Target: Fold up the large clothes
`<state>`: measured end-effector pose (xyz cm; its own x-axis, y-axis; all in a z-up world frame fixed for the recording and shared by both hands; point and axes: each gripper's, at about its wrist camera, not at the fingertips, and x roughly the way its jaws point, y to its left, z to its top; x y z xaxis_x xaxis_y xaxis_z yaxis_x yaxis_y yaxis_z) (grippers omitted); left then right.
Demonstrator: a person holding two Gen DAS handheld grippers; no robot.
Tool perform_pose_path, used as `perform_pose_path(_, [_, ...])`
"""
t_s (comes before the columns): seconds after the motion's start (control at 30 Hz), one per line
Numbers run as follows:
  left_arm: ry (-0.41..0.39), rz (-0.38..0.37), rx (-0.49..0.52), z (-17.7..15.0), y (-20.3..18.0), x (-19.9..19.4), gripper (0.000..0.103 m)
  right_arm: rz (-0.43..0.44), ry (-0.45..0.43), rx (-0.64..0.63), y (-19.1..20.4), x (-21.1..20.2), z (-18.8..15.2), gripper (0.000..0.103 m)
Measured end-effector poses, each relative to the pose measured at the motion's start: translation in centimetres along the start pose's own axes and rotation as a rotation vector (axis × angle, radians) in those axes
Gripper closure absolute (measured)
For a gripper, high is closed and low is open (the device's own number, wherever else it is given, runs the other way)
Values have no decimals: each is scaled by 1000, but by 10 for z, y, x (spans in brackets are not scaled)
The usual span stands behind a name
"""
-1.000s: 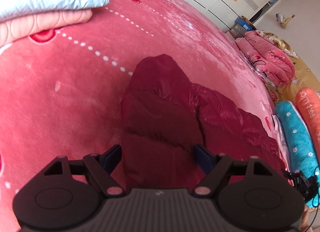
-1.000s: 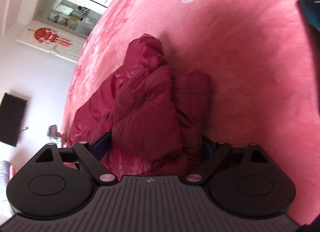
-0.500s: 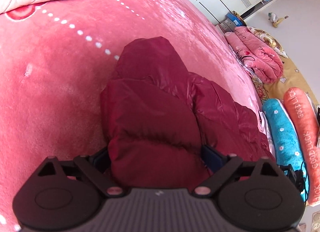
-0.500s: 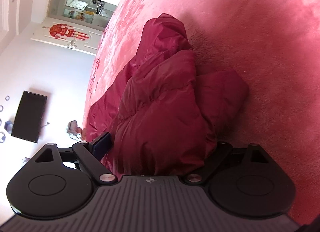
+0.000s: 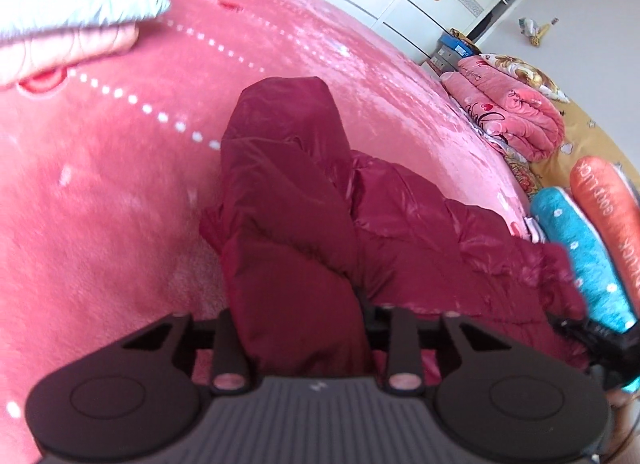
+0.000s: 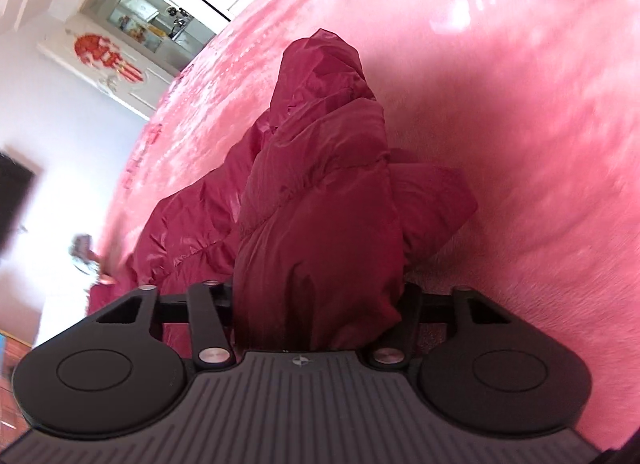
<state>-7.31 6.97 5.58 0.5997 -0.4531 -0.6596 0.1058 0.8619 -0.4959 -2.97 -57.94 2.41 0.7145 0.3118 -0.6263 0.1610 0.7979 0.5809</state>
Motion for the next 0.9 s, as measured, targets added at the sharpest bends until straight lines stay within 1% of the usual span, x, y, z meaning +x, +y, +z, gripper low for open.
perform_pose_path(0.03, [-12, 8, 12, -1, -3, -4, 77, -20, -19, -30, 10, -6, -2, 49])
perform_pose_path(0.13, [-51, 25, 42, -1, -9, -17, 82, -67, -78, -115, 39, -23, -7, 56])
perform_pose_path(0.27, [-105, 28, 70, -1, -15, -40, 86, -118, -156, -247, 74, -53, -21, 62])
perform_pose_path(0.43, [-187, 32, 83, -3, -14, -79, 88, -134, -242, -380, 117, -83, -35, 67])
perform_pose_path(0.57, [-270, 46, 92, -1, -7, -117, 88, -131, -311, -480, 152, -103, -48, 68])
perform_pose_path(0.63, [-314, 52, 91, 1, -3, -130, 88, -122, -349, -535, 170, -112, -51, 68])
perform_pose_path(0.7, [-361, 68, 86, 5, 2, -141, 88, -94, -374, -568, 186, -116, -51, 68])
perform_pose_path(0.87, [-500, 113, 46, 23, 26, -156, 88, 14, -417, -629, 253, -117, -45, 69])
perform_pose_path(0.9, [-533, 127, 31, 27, 34, -169, 88, 40, -419, -638, 268, -115, -42, 69])
